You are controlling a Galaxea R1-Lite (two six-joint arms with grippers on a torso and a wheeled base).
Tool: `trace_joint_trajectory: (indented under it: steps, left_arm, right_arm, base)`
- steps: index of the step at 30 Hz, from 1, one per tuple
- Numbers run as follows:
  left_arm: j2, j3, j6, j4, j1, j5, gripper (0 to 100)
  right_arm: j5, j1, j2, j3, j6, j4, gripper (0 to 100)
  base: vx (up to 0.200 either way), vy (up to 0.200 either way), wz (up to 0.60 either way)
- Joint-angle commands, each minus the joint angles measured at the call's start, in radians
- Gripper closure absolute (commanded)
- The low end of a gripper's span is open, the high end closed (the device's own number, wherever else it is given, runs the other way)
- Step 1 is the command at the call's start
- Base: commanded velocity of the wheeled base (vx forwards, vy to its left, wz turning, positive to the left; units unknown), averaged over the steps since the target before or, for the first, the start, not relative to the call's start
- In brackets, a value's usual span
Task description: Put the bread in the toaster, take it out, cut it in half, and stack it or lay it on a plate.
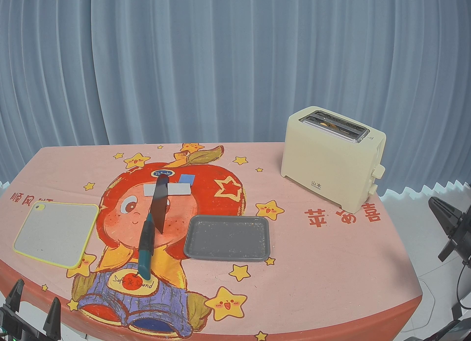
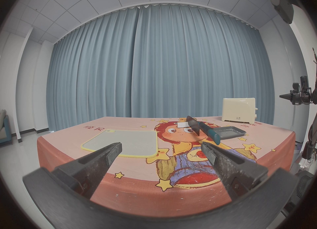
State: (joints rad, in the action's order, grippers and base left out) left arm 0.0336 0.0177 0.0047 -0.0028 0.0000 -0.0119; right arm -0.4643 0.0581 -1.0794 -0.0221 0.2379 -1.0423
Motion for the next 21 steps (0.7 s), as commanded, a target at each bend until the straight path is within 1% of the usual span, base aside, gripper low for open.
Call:
trace_joint_trajectory:
  steps: [1, 7, 9, 12, 14, 19, 20, 21]
  left_arm:
    - [0.002, -0.018, 0.0, 0.0, 0.0, 0.0, 0]
    - [0.002, -0.018, 0.0, 0.0, 0.0, 0.0, 0]
    - [0.002, -0.018, 0.0, 0.0, 0.0, 0.0, 0]
    - [0.002, -0.018, 0.0, 0.0, 0.0, 0.0, 0]
    - [0.002, -0.018, 0.0, 0.0, 0.0, 0.0, 0]
    - [0.002, -0.018, 0.0, 0.0, 0.0, 0.0, 0]
    - [0.002, -0.018, 0.0, 0.0, 0.0, 0.0, 0]
    - [0.002, -0.018, 0.0, 0.0, 0.0, 0.0, 0]
  right_arm:
    - [-0.001, 0.0, -0.008, 0.002, 0.0, -0.001, 100]
    - [0.007, 0.006, -0.04, -0.021, -0.005, 0.001, 100]
    - [0.007, 0.005, -0.065, -0.047, -0.012, -0.001, 100]
    - [0.009, 0.006, -0.077, -0.059, -0.022, -0.001, 100]
    - [0.006, 0.002, -0.086, -0.075, -0.04, -0.001, 100]
    - [0.012, -0.001, -0.142, -0.14, -0.118, 0.001, 100]
    - [0.016, -0.001, -0.155, -0.162, -0.137, 0.001, 100]
    - [0.03, -0.001, -0.166, -0.174, -0.155, 0.002, 100]
  base:
    - [0.0, 0.0, 0.0]
    - [0.0, 0.0, 0.0]
    - [0.0, 0.0, 0.0]
    - [0.0, 0.0, 0.0]
    - [0.0, 0.0, 0.0]
    - [0.0, 0.0, 0.0]
    - [0.0, 0.0, 0.0]
    - [0.0, 0.0, 0.0]
